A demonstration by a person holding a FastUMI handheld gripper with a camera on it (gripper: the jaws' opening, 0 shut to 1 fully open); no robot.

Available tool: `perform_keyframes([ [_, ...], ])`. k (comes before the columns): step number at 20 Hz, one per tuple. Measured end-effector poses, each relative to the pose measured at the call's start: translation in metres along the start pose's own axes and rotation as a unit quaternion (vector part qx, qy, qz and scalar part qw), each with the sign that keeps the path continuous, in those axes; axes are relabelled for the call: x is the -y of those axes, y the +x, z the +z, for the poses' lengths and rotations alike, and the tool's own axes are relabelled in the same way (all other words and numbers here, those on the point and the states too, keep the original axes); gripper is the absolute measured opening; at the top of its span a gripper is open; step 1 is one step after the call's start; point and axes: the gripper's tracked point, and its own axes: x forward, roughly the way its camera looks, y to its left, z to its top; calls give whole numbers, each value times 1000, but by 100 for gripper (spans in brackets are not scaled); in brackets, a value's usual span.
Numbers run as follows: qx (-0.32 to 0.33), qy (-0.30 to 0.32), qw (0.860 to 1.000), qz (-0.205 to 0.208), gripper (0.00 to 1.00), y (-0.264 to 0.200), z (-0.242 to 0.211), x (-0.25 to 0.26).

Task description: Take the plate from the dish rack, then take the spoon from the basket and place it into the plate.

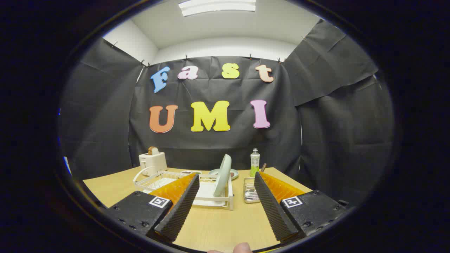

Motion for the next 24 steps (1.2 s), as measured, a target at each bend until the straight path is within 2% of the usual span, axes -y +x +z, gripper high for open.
perform_keyframes([
  [17,5,-9,1000,-10,100,1,-7,7],
  [24,-11,-1,1000,-18,100,9,-12,26],
])
